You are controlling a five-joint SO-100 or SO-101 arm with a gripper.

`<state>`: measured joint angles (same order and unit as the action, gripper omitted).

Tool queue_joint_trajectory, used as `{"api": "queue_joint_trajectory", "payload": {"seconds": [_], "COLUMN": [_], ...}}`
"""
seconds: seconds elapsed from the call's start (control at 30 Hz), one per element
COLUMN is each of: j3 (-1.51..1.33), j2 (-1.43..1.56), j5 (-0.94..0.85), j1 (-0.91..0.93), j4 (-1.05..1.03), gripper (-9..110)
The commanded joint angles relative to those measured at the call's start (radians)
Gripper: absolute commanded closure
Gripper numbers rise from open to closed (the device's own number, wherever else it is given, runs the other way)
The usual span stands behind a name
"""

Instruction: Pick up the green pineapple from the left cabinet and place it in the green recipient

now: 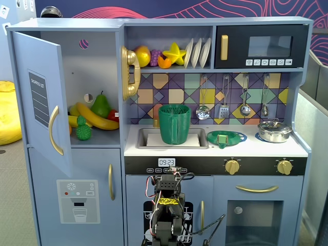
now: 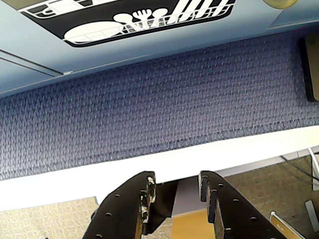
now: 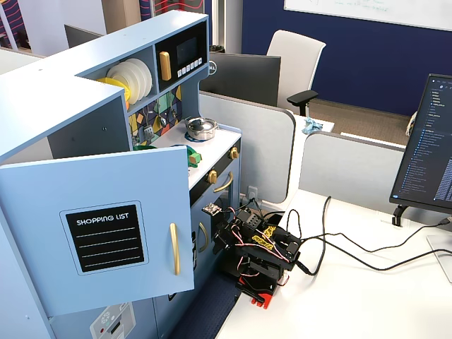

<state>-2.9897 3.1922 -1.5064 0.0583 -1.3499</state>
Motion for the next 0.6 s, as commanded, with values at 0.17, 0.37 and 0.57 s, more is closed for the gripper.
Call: {"api": "queue_joint_trajectory", "payload": {"seconds": [0.17,0.37,0.57], "j3": [-0.008,-0.008,-0.008], "j2": [-0.014,-0.014,-0.014], "j5": [-0.005,-0.005,-0.006], "j1": [-0.006,-0.006,-0.028], "j4": [-0.183,-0.183,-0.183], "gripper": [100,100,100]}}
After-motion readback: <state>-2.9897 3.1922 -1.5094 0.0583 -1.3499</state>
